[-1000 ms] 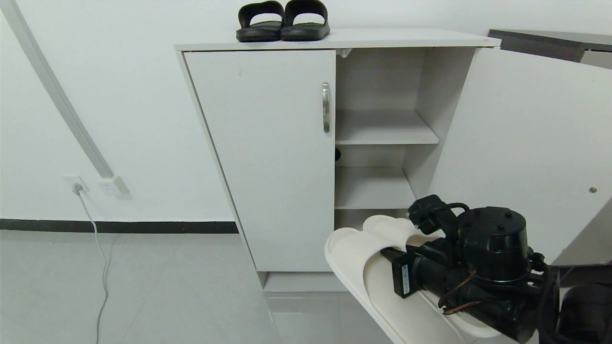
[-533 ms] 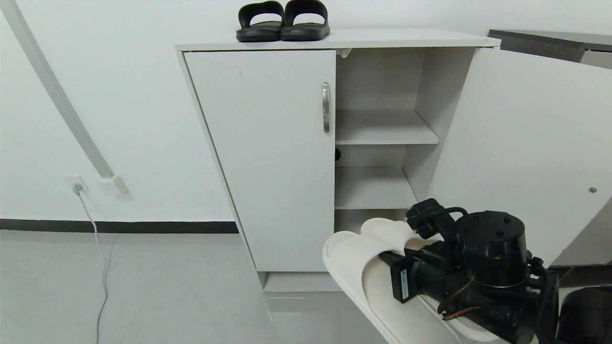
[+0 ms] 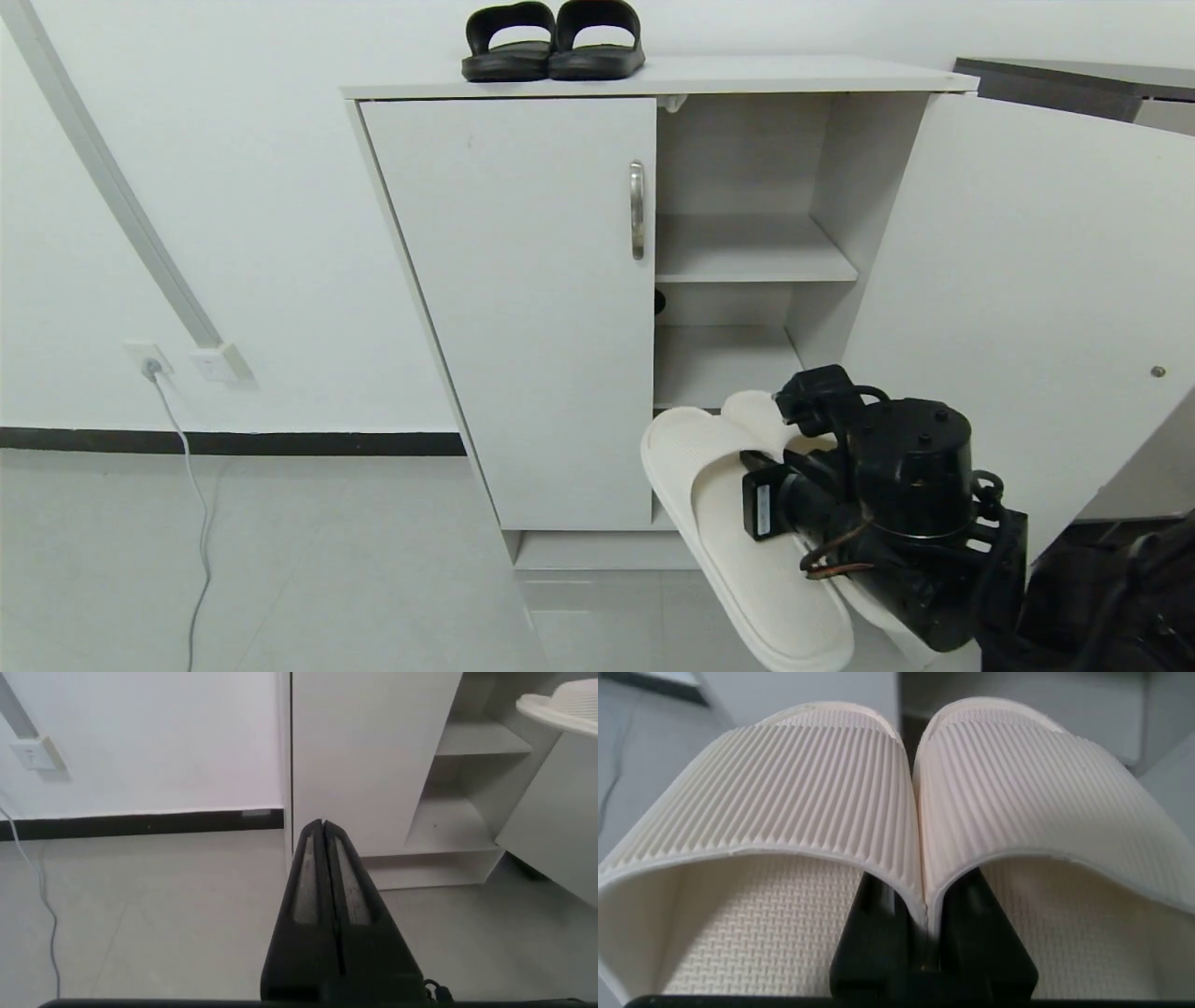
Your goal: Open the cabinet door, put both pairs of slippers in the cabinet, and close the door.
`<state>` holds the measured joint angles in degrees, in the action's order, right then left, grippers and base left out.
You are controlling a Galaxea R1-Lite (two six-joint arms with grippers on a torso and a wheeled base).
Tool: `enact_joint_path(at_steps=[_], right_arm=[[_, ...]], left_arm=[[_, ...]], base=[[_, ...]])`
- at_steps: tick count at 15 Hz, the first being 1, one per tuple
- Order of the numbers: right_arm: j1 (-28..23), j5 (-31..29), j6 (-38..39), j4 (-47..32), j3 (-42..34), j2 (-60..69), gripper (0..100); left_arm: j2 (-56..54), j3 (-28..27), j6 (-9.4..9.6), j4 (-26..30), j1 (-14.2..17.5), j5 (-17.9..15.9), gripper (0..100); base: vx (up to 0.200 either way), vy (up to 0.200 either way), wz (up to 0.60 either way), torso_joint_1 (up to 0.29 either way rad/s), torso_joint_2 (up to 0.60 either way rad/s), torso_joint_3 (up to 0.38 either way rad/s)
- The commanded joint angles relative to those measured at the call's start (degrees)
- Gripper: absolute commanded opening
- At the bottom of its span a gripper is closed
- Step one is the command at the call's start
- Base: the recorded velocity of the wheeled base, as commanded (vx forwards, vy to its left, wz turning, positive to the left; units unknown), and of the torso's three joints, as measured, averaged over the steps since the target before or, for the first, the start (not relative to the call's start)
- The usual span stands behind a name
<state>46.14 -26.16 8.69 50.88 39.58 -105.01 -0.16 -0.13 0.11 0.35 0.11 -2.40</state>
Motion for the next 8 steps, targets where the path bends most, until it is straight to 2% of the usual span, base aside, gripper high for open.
enact_joint_path(at_steps=[1, 3, 7, 8], right_arm=[[0.2, -7.4, 0.1, 0.0, 7.4, -6.3, 0], [0.0, -13.7, 0.4, 0.2, 12.9, -9.5, 0], [-6.8, -17.3, 0.4, 0.0, 20.4, -15.1, 0], [-7.0, -17.2, 0.2, 0.0, 20.6, -15.8, 0]], left_arm=[[0.2, 0.0, -0.11, 0.0, 0.0, 0.0, 0], [0.2, 0.0, -0.02, 0.0, 0.0, 0.0, 0], [0.2, 0.0, -0.02, 0.0, 0.1, 0.0, 0], [0.2, 0.0, -0.02, 0.0, 0.0, 0.0, 0]], base=[[0.000, 0.000, 0.00, 0.000, 0.00, 0.000], [0.000, 0.000, 0.00, 0.000, 0.00, 0.000], [0.000, 0.000, 0.00, 0.000, 0.00, 0.000], [0.000, 0.000, 0.00, 0.000, 0.00, 0.000]])
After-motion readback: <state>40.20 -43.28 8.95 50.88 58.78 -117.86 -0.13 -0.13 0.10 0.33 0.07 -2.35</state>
